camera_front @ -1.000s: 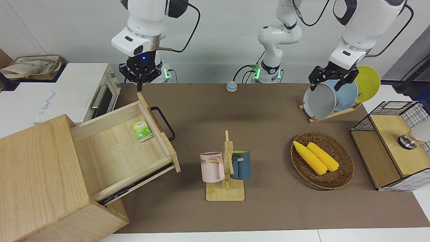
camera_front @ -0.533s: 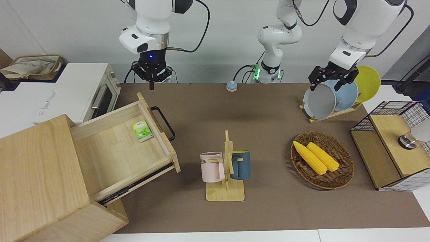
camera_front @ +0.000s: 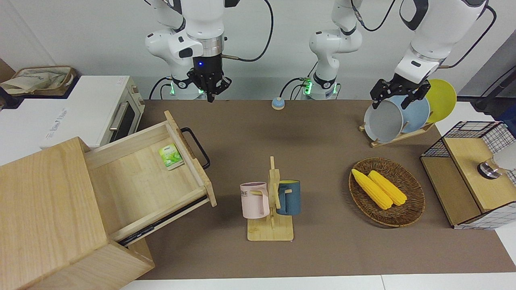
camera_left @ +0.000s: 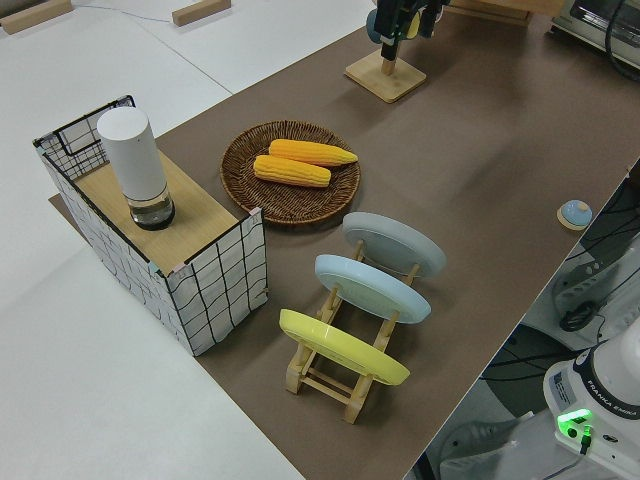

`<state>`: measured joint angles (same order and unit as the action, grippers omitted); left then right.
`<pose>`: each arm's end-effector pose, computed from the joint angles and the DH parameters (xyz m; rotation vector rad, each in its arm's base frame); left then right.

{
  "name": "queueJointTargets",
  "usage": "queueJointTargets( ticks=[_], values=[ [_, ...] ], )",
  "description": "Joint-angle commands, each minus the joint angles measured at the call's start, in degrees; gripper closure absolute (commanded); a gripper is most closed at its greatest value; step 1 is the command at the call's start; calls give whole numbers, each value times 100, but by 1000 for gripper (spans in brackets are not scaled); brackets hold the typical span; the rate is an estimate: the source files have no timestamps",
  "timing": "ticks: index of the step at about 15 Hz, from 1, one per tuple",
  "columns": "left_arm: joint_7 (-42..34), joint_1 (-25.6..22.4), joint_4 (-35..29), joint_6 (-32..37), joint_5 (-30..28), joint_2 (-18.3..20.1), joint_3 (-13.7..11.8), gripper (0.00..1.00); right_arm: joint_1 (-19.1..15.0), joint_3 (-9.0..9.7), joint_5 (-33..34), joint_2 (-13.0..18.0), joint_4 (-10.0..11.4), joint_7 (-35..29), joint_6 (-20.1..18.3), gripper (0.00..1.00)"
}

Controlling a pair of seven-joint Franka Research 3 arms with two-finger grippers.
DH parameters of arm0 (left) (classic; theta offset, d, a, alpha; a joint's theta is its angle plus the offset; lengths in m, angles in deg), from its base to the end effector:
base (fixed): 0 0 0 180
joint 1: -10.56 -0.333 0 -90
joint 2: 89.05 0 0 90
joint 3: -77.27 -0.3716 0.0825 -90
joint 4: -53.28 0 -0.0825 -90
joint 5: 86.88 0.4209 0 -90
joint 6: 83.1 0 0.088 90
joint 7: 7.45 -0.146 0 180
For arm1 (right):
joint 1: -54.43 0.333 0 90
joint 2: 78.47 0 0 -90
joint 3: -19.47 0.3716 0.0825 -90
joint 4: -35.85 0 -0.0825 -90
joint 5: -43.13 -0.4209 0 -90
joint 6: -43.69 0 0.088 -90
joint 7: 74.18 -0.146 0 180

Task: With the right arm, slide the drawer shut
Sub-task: 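Move the right arm toward the drawer front and press against it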

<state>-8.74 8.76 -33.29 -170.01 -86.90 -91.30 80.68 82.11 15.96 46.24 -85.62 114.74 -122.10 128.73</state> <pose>0.5990 -0.0161 0.6434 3.1376 -0.0794 -0.0522 0.5749 0.2519 0.6557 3.0142 -0.6398 0.0346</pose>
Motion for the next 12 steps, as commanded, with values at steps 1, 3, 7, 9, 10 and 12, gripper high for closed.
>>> queueJointTargets(
  ticks=[1, 3, 7, 9, 10, 12],
  values=[
    [-56, -22, 149, 113, 98, -65, 37, 7, 115, -19, -362, -356, -49, -1331, 284, 1000],
    [-56, -22, 149, 113, 98, -65, 37, 7, 141, -19, -399, -532, -40, -1886, 486, 1000],
    [-56, -22, 149, 113, 98, -65, 37, 7, 246, -19, -416, -893, -40, -2695, 908, 1000],
    [-56, -22, 149, 113, 98, -65, 37, 7, 281, -19, -521, -1016, -31, -3073, 1110, 1000],
    [-56, -22, 149, 113, 98, -65, 37, 7, 282, -19, -678, -1060, 4, -3232, 1216, 1000],
    [-56, -22, 149, 113, 98, -65, 37, 7, 238, -27, -750, -1157, 13, -3435, 1252, 1000]
  ],
)
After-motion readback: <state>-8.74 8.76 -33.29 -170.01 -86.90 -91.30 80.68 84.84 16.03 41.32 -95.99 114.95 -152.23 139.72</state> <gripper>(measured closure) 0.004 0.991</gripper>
